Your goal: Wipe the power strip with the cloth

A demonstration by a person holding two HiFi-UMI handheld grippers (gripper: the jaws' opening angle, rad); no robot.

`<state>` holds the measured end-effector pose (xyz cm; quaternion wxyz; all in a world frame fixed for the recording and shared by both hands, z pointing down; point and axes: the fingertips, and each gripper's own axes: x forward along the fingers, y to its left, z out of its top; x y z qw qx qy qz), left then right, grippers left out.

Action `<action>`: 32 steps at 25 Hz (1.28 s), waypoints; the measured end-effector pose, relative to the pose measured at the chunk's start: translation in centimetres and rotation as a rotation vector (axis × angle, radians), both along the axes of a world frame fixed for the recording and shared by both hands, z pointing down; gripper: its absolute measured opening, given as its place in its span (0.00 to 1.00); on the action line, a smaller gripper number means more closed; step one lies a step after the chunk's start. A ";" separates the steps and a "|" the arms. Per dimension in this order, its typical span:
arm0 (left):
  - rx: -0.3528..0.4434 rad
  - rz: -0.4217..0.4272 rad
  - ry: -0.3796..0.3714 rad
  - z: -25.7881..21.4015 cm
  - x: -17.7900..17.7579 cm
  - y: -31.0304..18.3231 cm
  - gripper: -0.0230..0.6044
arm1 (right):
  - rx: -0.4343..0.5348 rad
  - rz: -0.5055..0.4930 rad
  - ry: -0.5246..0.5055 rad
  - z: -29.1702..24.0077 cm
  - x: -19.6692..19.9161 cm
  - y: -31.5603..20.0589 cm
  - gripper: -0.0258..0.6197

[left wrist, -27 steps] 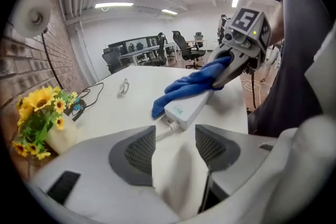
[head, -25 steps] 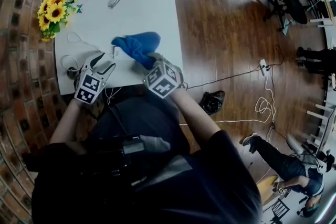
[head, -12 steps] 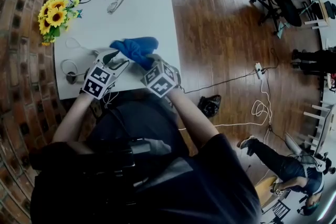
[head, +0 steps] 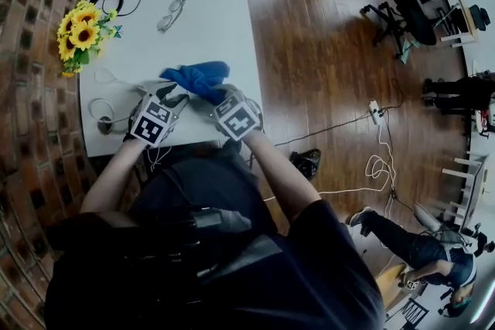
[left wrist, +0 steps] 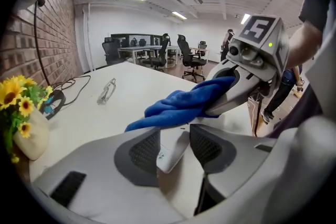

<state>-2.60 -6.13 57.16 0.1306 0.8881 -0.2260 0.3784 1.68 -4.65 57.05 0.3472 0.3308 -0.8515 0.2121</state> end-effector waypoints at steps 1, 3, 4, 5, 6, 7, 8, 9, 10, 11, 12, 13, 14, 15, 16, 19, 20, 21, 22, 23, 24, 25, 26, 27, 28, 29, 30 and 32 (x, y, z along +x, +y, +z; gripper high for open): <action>0.008 -0.004 -0.004 0.0 -0.1 -0.1 0.34 | -0.016 0.010 -0.012 0.0 0.1 0.0 0.13; 0.017 -0.019 -0.004 0.0 -0.1 -0.3 0.33 | -0.053 0.053 -0.044 -0.2 0.5 -0.1 0.13; 0.020 -0.027 -0.003 0.0 0.0 -0.4 0.33 | -0.066 0.085 -0.066 -0.5 0.9 -0.2 0.13; 0.022 -0.034 -0.002 0.0 0.0 -0.4 0.33 | -0.069 0.118 -0.087 -0.9 1.4 -0.5 0.13; 0.022 -0.042 0.000 0.0 0.0 -0.5 0.33 | -0.061 0.145 -0.101 -1.3 1.9 -0.8 0.13; 0.022 -0.051 0.004 0.0 0.0 -0.6 0.32 | -0.045 0.165 -0.109 -1.8 2.4 -1.2 0.13; 0.024 -0.063 0.009 0.0 -0.2 -0.7 0.31 | -0.026 0.179 -0.114 -2.3 2.9 -1.7 0.13; 0.029 -0.072 0.012 0.1 -0.3 -0.9 0.27 | -0.005 0.192 -0.119 -2.9 3.4 -2.2 0.13; 0.035 -0.078 0.012 0.1 -0.5 -1.1 0.23 | 0.017 0.207 -0.124 -3.6 3.9 -2.8 0.13; 0.038 -0.081 0.011 0.1 -0.6 -1.2 0.18 | 0.040 0.224 -0.131 -4.4 4.5 -3.4 0.13; 0.037 -0.085 0.010 0.1 -0.7 -1.4 0.15 | 0.063 0.242 -0.138 -5.3 5.0 -4.1 0.13; 0.030 -0.090 0.010 0.0 -0.9 -1.6 0.10 | 0.086 0.258 -0.143 -6.2 5.6 -4.7 0.13; 0.020 -0.096 0.012 0.0 -1.0 -1.8 0.05 | 0.108 0.272 -0.145 -6.9 6.0 -5.3 0.13; 0.010 -0.100 0.013 0.0 -1.1 -1.9 0.03 | 0.128 0.284 -0.144 -7.6 6.4 -5.8 0.13; 0.004 -0.100 0.011 0.0 -1.1 -2.0 0.03 | 0.146 0.294 -0.141 -8.1 6.8 -6.3 0.13; 0.013 -0.085 -0.006 0.1 -1.0 -2.0 0.03 | 0.195 0.309 -0.120 -9.2 7.6 -7.2 0.13; 0.020 -0.082 -0.008 0.1 -1.0 -2.0 0.03 | 0.209 0.308 -0.115 -9.6 7.7 -7.5 0.13; 0.023 -0.081 -0.005 0.1 -1.0 -2.0 0.03 | 0.223 0.307 -0.113 -10.0 7.9 -7.8 0.13; 0.023 -0.083 -0.001 0.1 -1.0 -2.0 0.03 | 0.236 0.304 -0.110 -10.4 8.0 -8.1 0.13; 0.020 -0.086 0.004 0.0 -1.0 -2.0 0.03 | 0.250 0.299 -0.107 -10.8 8.0 -8.5 0.13; 0.015 -0.090 0.009 0.0 -1.1 -2.0 0.03 | 0.264 0.292 -0.102 -11.2 8.1 -9.0 0.13; 0.010 -0.093 0.012 0.0 -1.1 -1.9 0.03 | 0.277 0.285 -0.096 -11.7 8.2 -9.5 0.13; 0.005 -0.095 0.014 0.0 -1.1 -1.9 0.03 | 0.290 0.279 -0.089 -12.1 8.3 -10.1 0.13; 0.002 -0.096 0.016 -0.1 -1.1 -1.9 0.03 | 0.302 0.274 -0.078 -12.5 8.4 -10.7 0.13; 0.001 -0.096 0.017 -0.1 -1.0 -1.9 0.03 | 0.314 0.267 -0.063 -12.9 8.6 -11.4 0.13; 0.001 -0.094 0.019 -0.1 -1.0 -1.9 0.03 | 0.326 0.260 -0.044 -13.2 8.8 -12.1 0.13; 0.001 -0.093 0.019 -0.1 -1.0 -1.9 0.03 | 0.339 0.252 -0.025 -13.4 9.0 -12.8 0.13; -0.001 -0.093 0.019 -0.1 -1.0 -1.9 0.03 | 0.359 0.242 0.000 -13.8 9.3 -14.1 0.13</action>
